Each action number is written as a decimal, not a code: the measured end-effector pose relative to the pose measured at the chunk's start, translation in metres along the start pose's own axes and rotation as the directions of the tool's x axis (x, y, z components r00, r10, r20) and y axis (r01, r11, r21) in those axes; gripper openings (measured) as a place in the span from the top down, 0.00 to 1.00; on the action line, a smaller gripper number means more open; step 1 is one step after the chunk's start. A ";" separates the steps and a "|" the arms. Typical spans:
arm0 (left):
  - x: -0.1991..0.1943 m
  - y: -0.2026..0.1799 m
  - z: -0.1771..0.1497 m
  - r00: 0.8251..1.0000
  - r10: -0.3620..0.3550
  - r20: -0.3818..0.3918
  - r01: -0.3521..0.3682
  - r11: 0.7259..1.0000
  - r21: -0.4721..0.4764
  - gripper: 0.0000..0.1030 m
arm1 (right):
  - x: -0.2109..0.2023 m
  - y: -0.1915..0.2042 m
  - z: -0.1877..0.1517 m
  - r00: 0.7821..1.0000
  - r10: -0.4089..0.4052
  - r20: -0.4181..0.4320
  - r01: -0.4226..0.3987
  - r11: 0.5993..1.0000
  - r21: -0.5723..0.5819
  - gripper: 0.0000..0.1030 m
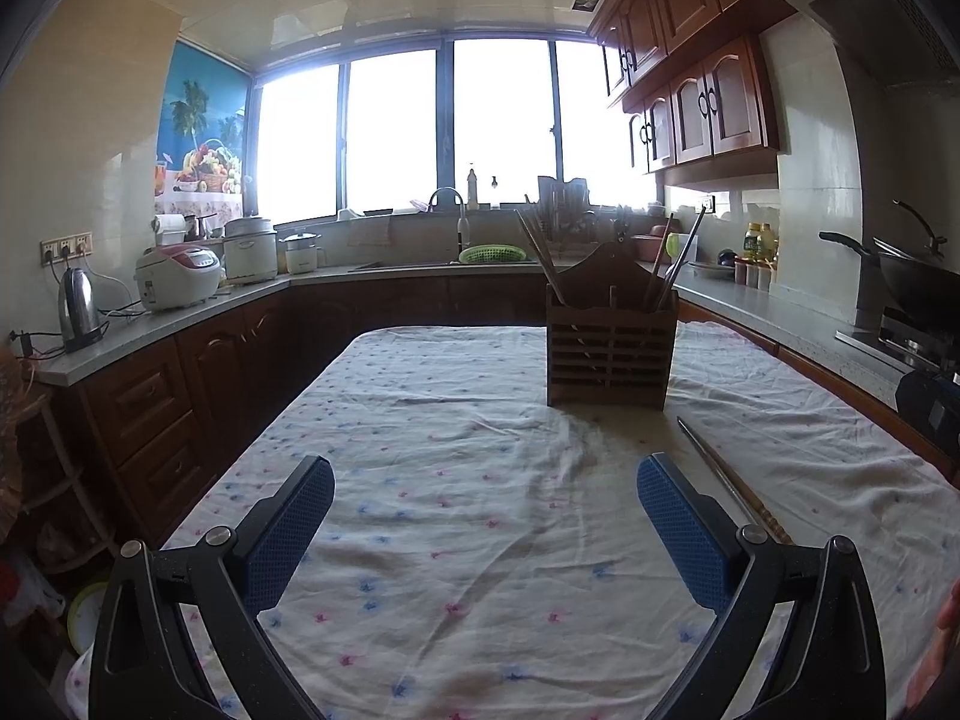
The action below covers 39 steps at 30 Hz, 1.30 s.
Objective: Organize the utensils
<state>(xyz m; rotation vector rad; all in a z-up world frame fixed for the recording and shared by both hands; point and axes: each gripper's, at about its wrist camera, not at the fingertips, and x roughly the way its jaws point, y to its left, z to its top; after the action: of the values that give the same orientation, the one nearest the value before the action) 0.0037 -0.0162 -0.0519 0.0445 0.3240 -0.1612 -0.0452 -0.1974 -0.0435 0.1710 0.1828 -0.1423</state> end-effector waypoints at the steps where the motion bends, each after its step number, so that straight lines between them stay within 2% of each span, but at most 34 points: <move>1: 0.000 0.000 0.000 1.000 -0.001 0.000 0.001 1.000 0.000 0.01 | 0.000 0.000 0.000 1.000 0.000 0.000 0.000 1.000 0.001 0.00; 26: 0.003 -0.004 0.003 1.000 -0.014 -0.008 0.014 1.000 -0.007 0.01 | 0.004 -0.004 0.004 1.000 -0.006 -0.012 0.006 1.000 0.002 0.00; 39: 0.010 -0.006 0.010 0.999 -0.030 -0.030 0.030 0.999 -0.013 0.01 | 0.021 -0.007 0.006 0.998 -0.007 -0.058 0.008 1.000 0.007 0.00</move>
<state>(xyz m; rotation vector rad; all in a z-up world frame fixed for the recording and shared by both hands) 0.0150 -0.0247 -0.0462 0.0299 0.3561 -0.1884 -0.0252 -0.2080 -0.0428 0.1816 0.2410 -0.1456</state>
